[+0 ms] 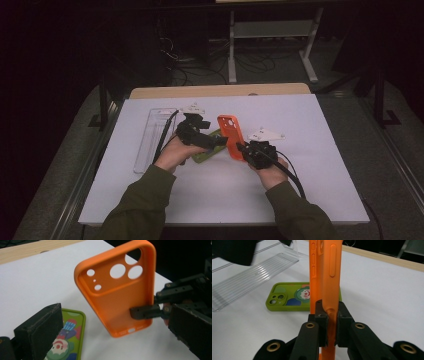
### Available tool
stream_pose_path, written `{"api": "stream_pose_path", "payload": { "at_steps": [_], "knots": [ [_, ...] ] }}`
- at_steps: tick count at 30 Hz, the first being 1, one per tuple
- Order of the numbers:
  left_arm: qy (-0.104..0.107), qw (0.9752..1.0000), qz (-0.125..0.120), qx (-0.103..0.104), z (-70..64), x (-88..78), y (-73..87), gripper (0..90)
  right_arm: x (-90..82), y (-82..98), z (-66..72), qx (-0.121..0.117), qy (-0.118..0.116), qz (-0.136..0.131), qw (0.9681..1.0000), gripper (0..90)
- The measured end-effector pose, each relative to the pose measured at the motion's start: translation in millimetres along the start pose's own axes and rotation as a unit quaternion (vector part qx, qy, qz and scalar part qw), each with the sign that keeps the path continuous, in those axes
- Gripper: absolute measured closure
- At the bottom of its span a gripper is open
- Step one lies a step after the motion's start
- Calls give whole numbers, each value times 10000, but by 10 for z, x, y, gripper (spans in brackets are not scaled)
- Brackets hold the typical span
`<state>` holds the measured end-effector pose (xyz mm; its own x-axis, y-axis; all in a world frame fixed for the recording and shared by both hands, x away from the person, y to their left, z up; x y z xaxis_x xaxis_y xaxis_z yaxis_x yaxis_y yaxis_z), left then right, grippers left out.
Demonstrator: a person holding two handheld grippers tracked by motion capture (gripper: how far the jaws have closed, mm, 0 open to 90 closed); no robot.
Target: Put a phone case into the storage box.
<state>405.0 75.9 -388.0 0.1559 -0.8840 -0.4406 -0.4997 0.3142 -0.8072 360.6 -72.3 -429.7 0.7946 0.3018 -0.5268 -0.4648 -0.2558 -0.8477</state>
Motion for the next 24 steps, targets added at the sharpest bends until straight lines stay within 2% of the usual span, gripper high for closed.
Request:
{"api": "stream_pose_path", "payload": {
  "at_steps": [3,7,10,12,24],
  "knots": [
    [5,10000,-42,31,21,32,-6,0,-23,-11,27,6,-34,-20,10000,815],
    [21,9998,-184,-29,27,77,-27,0,-36,-31,37,-61,-19,-115,9999,815],
    [22,9997,-235,-12,18,105,-49,0,-47,-29,62,40,-28,-65,10000,815],
    [19,9996,-273,-30,5,131,-62,0,-44,-39,59,-46,-21,-156,9999,815],
    [83,9988,-474,-56,-46,264,-115,0,-55,-38,128,48,-38,-116,9999,815]
  ]
}}
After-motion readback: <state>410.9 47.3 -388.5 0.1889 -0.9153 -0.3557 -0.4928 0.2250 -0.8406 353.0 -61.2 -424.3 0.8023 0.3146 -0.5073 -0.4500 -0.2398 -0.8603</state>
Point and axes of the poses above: each handheld gripper's, and its own axes: x roughly forward along the jaws, y roughly out of its underside, z roughly to its left, the point moved 6 cm from there along x, roughly forward along the jaws, and after that the axes turned 13 degrees about y, right-handed, at the moved point
